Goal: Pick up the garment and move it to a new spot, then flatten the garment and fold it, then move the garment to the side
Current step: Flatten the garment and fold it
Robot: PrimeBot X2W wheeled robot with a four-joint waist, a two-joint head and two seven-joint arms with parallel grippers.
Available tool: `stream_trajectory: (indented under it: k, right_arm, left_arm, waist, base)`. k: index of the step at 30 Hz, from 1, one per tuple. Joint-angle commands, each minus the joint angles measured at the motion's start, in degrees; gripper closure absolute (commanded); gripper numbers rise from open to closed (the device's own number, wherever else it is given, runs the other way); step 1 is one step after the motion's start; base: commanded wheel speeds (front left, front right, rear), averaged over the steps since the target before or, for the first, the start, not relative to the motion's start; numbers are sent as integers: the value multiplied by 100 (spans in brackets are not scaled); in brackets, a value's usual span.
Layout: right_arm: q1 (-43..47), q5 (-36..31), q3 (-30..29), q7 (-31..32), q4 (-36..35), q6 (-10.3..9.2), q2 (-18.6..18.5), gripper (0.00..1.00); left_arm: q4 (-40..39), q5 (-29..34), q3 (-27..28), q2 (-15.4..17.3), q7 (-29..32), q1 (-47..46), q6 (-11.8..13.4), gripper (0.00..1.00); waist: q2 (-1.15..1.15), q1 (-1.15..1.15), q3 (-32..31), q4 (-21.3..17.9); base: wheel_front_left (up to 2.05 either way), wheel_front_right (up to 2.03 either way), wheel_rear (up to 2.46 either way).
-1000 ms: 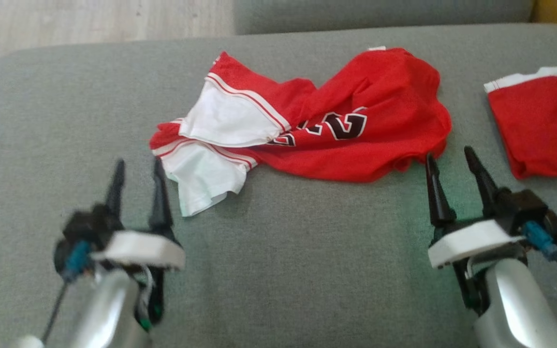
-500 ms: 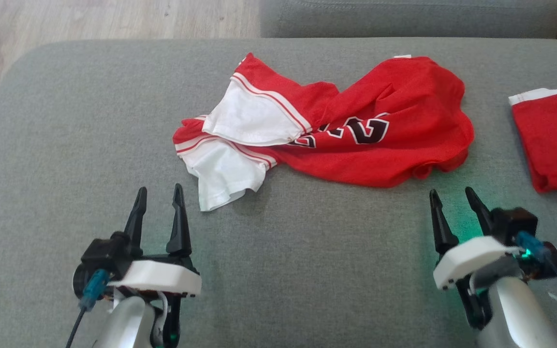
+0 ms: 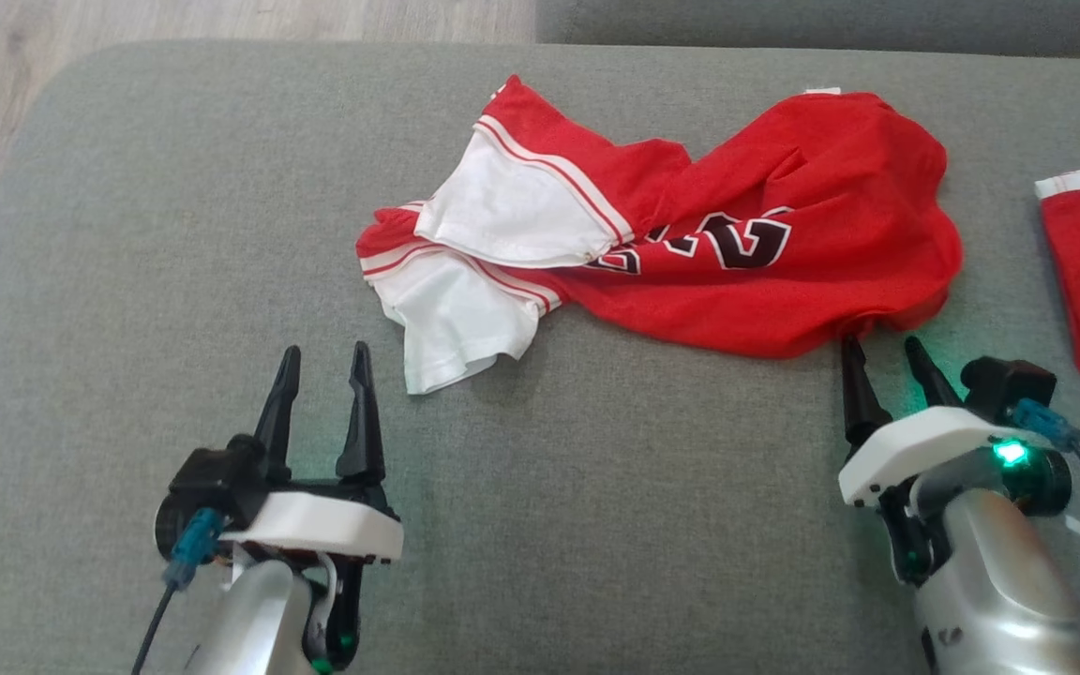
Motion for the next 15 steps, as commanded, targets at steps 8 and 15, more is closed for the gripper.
stream_trajectory:
  k: [8,15]
  right_arm:
    - [-578,328,238,-373,489,-4,-9,0]
    - [-850,431,355,-525,884,-4,-9,100]
  left_arm:
    - [-94,98,242,7,-53,-250,-73,0]
    - [-73,105,247,-4,-53,-286,-83,0]
  waist:
    - [0,-1,89,65]
    - [0,-1,111,67]
  base:
    - [0,0,0]
    - [0,0,0]
